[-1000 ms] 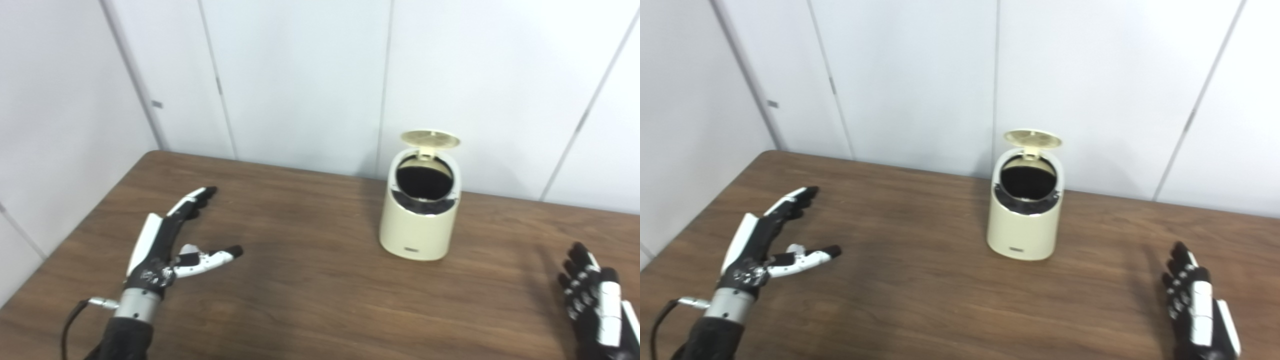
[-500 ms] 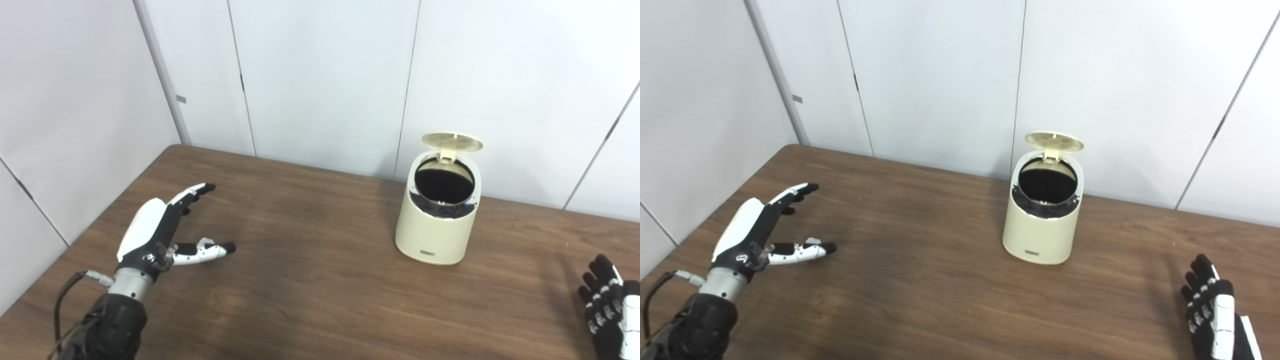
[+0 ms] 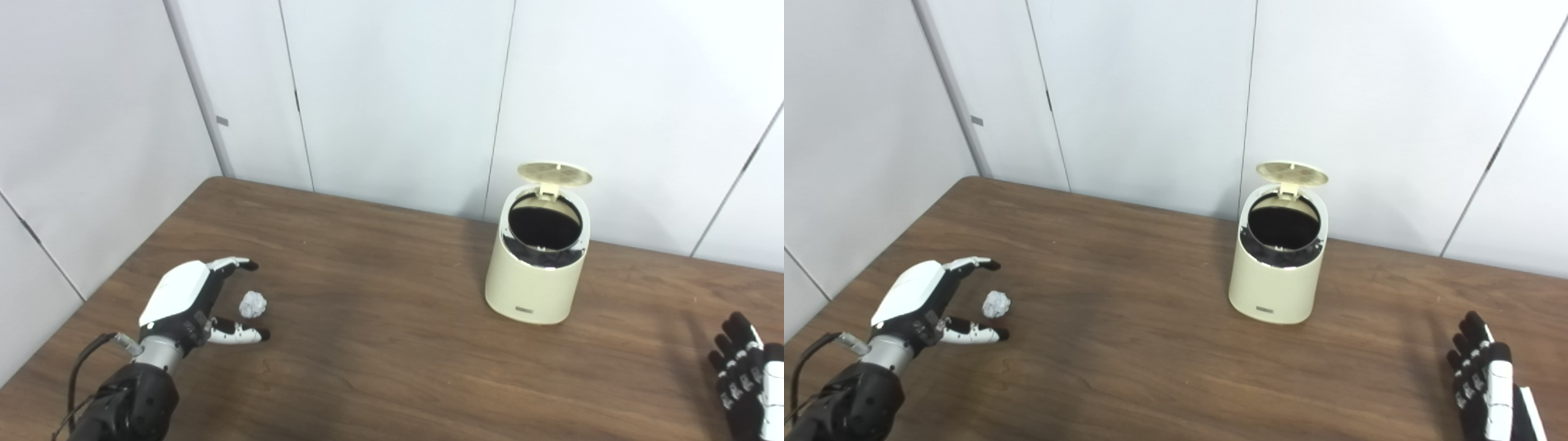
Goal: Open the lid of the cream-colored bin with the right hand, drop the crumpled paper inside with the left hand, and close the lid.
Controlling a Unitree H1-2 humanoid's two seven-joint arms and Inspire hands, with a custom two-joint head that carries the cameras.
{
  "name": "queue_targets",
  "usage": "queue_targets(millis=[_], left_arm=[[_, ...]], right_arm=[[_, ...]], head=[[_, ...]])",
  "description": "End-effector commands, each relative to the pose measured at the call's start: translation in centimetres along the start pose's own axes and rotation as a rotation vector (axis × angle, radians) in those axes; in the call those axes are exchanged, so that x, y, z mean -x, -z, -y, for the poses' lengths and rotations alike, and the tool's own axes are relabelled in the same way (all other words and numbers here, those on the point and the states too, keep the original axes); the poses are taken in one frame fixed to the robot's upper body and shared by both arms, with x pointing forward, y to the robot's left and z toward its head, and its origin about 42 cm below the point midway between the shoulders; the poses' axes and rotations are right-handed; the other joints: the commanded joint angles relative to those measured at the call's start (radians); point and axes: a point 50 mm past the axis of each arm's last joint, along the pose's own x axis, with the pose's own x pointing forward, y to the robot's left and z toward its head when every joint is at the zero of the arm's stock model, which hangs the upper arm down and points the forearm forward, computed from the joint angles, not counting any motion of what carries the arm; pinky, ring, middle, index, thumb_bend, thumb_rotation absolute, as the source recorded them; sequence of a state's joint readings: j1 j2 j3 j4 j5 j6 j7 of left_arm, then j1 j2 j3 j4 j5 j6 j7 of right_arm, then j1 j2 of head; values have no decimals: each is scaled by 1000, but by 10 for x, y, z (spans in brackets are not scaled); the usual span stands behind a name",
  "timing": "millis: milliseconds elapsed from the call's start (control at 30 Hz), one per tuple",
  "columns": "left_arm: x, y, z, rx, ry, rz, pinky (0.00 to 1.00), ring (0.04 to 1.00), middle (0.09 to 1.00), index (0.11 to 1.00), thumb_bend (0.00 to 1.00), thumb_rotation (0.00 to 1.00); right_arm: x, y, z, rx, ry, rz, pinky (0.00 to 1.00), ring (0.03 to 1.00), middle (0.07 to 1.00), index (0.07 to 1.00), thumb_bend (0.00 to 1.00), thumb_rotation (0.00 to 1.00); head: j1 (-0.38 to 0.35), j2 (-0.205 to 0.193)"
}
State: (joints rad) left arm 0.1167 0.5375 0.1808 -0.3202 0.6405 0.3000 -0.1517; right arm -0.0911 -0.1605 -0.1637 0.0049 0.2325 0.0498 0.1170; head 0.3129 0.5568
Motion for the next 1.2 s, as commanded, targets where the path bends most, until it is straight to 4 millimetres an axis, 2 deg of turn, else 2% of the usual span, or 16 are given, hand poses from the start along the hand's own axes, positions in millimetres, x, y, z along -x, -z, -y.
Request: queue_targets(millis=[0, 267, 400, 533, 733, 867, 1167], left_arm=[[-9, -3, -17, -55, -58, 34, 760, 851, 857, 795, 911, 120], [-19, 7, -8, -49, -42, -4, 712, 805, 832, 777, 889, 96], [-24, 10, -6, -48, -39, -21, 704, 801, 824, 775, 873, 122], [-26, 7, -5, -47, -46, -27, 694, 794, 812, 769, 854, 102], [-29, 2, -5, -33, -54, -43, 686, 779, 795, 766, 815, 53], [-31, 0, -5, -20, -57, -38, 641, 737, 766, 763, 809, 34], [-35, -5, -5, -11, -40, -67, 597, 705, 759, 754, 809, 37]], right_arm=[[-5, -17, 1, 12, -17, 61, 1000, 991, 984, 968, 488, 1000], [-3, -16, -1, 12, -25, 67, 1000, 986, 976, 968, 484, 1000], [-3, -16, -1, 5, -23, 69, 1000, 983, 971, 964, 475, 1000], [-2, -16, -2, -4, -32, 60, 1000, 983, 966, 968, 444, 1000], [-2, -16, -1, 5, -34, 57, 1000, 992, 971, 968, 458, 1000], [-3, -14, 0, 1, -39, 61, 1000, 992, 970, 969, 433, 1000], [-3, -11, 2, -21, -39, 53, 1000, 999, 979, 981, 477, 1000]], head=[[1, 1], [-7, 2], [-14, 1], [-17, 3], [-21, 3], [-22, 3], [-26, 5]])
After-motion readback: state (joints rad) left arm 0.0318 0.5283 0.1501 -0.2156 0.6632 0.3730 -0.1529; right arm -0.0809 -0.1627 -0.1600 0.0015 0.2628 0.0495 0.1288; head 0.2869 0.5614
